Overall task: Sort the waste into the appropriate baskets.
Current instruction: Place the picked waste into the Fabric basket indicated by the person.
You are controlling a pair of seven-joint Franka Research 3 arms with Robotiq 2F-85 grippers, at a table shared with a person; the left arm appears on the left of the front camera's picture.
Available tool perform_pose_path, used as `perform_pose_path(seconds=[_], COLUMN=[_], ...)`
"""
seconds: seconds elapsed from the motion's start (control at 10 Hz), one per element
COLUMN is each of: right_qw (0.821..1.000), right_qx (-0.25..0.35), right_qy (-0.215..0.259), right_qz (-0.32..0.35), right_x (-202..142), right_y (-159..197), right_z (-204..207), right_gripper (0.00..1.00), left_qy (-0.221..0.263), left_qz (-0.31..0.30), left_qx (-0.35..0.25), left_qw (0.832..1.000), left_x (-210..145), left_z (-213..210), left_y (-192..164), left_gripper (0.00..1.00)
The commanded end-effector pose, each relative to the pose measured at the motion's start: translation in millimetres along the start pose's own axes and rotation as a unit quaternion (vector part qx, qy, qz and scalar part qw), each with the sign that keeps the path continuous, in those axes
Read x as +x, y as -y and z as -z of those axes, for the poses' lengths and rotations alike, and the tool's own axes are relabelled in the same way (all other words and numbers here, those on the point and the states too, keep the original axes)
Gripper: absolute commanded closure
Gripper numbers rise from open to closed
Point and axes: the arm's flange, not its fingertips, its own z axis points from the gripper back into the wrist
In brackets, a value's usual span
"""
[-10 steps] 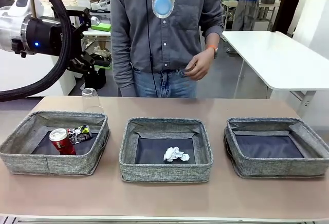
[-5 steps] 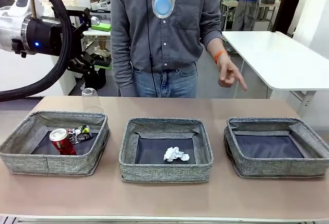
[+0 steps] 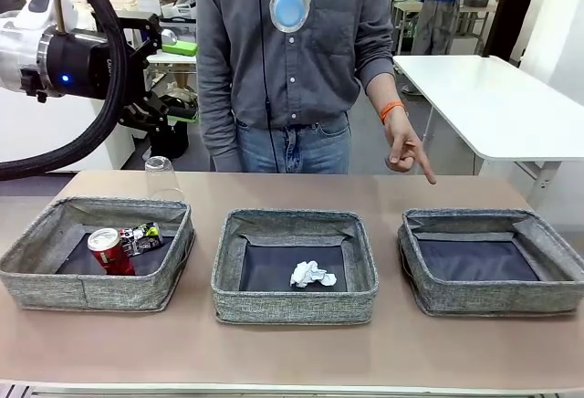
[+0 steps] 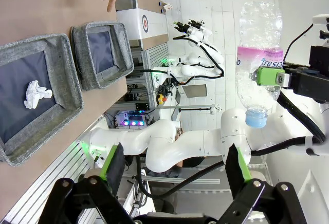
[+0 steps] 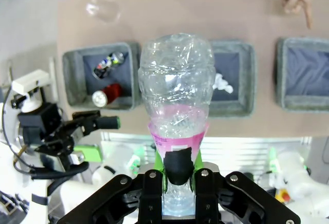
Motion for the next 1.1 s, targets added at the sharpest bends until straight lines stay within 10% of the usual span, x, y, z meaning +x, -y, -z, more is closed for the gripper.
perform_pose_path(seconds=[0.0,0.3,1.0], right_qw=[1.000,1.000,0.997], right_qx=[0.002,-0.022,0.062], right_qy=[-0.004,0.004,-0.031], right_qz=[-0.001,-0.010,-0.028], right_x=[-0.7,3.1,-12.9], right_y=[1.3,14.7,224.3], right_z=[-6.0,11.6,164.8], right_gripper=[0.79,0.79,0.79], left_qy=[0.004,0.004,0.004], left_qz=[-0.006,-0.006,-0.006], left_qx=[-0.008,-0.008,-0.008], left_qw=[1.000,1.000,1.000], left_x=[-0.6,-0.6,-0.6], left_z=[1.3,1.3,1.3], left_y=[4.0,4.0,4.0], left_gripper=[0.00,0.00,0.00])
